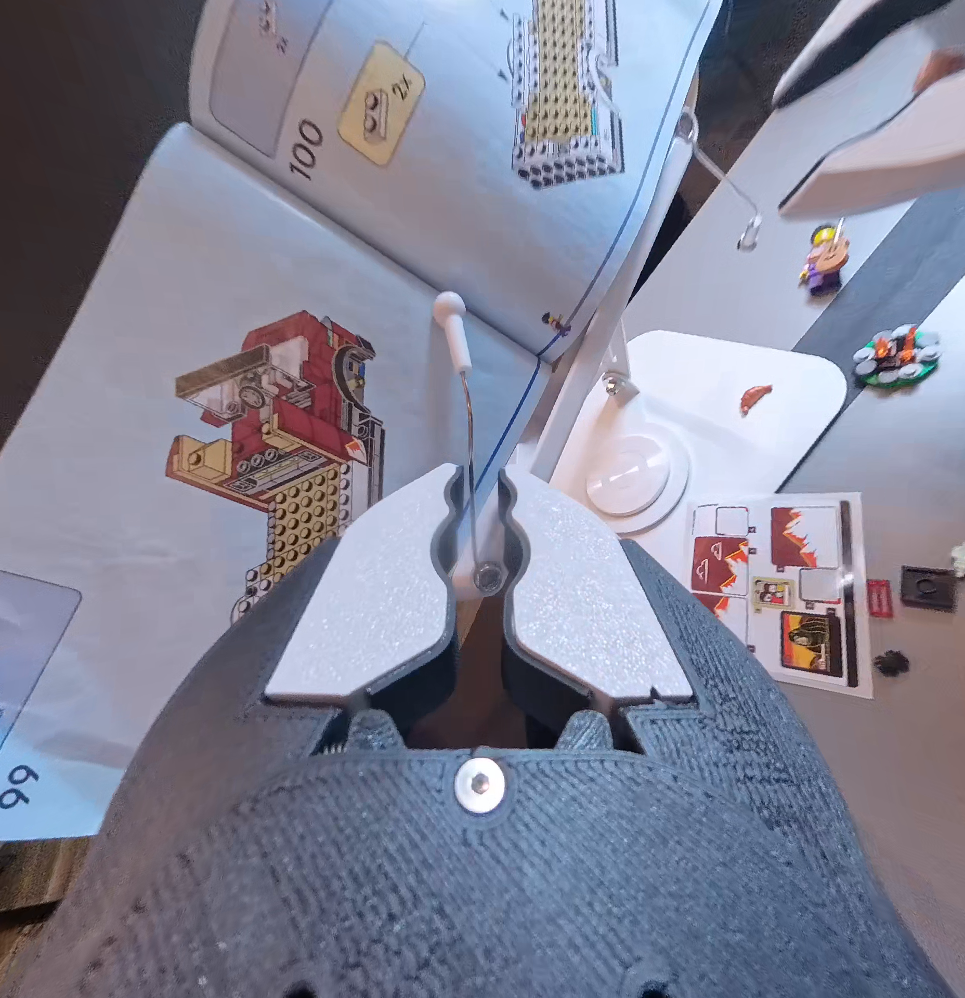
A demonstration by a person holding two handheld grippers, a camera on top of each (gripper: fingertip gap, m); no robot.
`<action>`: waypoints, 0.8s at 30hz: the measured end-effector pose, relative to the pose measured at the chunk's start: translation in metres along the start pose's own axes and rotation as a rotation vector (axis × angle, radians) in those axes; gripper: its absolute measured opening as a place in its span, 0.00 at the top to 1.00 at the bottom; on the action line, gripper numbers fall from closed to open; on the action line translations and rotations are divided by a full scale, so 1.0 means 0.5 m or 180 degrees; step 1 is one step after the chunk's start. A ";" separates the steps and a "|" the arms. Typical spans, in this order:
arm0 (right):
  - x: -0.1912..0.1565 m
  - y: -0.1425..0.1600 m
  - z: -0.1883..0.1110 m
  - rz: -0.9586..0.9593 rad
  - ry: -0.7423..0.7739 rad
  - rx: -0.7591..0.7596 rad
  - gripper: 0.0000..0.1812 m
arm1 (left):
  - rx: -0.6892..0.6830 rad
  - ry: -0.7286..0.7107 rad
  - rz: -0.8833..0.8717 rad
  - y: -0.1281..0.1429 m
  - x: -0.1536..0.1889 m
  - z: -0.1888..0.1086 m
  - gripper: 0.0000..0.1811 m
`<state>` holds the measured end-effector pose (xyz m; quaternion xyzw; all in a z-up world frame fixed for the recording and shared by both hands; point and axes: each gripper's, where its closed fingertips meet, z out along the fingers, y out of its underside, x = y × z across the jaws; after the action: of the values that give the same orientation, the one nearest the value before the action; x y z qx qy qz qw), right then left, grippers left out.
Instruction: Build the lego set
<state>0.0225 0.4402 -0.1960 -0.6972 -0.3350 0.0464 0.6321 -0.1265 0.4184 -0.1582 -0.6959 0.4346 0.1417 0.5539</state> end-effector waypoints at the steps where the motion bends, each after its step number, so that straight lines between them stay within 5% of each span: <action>1: 0.008 0.015 0.008 -0.0007 0.0097 -0.0061 0.79 | 0.0061 0.0023 -0.0052 -0.009 0.002 -0.006 0.92; 5: 0.026 0.050 0.046 0.0090 0.0233 -0.0222 0.81 | 0.0490 -0.0042 -0.0289 -0.075 -0.004 -0.037 0.92; 8: 0.048 0.059 0.055 -0.0192 0.0472 -0.0267 0.99 | 0.0699 0.0079 -0.0302 -0.133 0.021 -0.039 0.98; 10: 0.065 0.057 0.047 -0.0349 0.0610 -0.0261 0.98 | 0.0651 0.0154 -0.0251 -0.159 0.041 -0.014 1.00; 16: 0.113 0.029 0.027 -0.0680 0.0916 -0.0292 0.97 | -0.0010 -0.0051 0.0041 -0.155 0.050 0.085 1.00; 24: 0.128 -0.018 0.000 -0.1126 0.1342 -0.0134 0.97 | -0.0222 -0.0188 -0.0041 -0.138 0.041 0.115 1.00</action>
<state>0.0682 0.4737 -0.1648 -0.6351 -0.3134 -0.2178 0.6716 -0.0456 0.4613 -0.1473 -0.7131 0.4084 0.1737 0.5427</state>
